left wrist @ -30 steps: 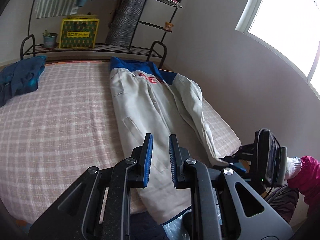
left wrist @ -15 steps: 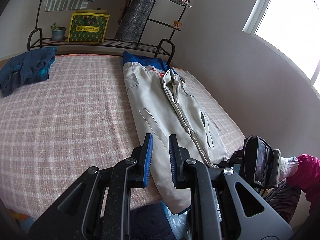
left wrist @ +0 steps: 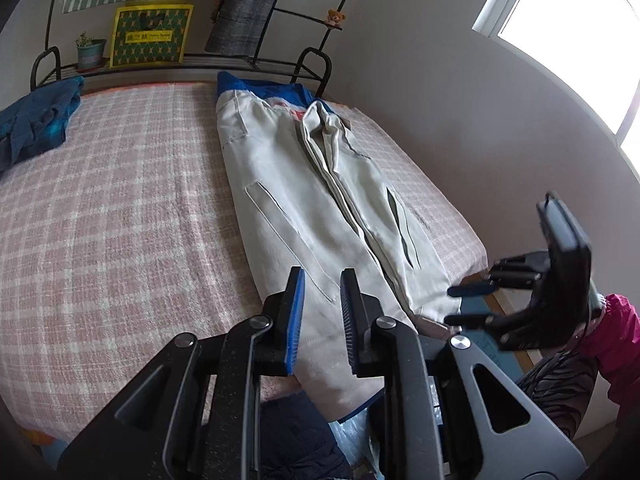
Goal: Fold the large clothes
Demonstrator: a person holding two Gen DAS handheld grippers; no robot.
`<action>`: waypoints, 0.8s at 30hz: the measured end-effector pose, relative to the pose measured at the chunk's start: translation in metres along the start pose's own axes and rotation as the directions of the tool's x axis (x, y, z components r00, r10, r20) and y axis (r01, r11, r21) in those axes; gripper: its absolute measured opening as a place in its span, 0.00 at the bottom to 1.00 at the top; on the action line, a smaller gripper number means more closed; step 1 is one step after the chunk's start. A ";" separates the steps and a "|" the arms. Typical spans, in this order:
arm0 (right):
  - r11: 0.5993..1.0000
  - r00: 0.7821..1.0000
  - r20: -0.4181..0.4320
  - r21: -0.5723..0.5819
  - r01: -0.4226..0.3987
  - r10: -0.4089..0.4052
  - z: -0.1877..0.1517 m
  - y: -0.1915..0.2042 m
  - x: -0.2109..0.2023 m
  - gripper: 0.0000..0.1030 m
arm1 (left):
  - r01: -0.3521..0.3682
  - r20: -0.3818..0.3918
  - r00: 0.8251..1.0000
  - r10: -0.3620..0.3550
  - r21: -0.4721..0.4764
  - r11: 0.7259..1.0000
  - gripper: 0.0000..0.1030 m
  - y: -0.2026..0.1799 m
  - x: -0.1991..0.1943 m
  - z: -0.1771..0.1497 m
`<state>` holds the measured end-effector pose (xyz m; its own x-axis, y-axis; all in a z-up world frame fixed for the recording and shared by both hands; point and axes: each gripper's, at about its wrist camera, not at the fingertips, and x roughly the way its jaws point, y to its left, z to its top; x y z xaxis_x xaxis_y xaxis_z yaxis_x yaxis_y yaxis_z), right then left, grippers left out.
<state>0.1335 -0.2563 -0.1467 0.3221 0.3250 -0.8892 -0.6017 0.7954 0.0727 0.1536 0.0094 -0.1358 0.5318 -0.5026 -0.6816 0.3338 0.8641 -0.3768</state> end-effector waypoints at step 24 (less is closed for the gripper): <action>0.952 0.992 0.090 0.286 -0.111 0.089 -0.066 -0.128 -0.017 0.35 | 0.080 -0.196 0.979 -0.058 0.104 0.991 0.42 -0.070 0.059 -0.037</action>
<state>0.1572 -0.3976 -0.1711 0.3317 0.4393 -0.8349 -0.3996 0.8671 0.2975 0.1336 -0.0797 -0.1730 0.3491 -0.5370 -0.7680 0.4543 0.8137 -0.3625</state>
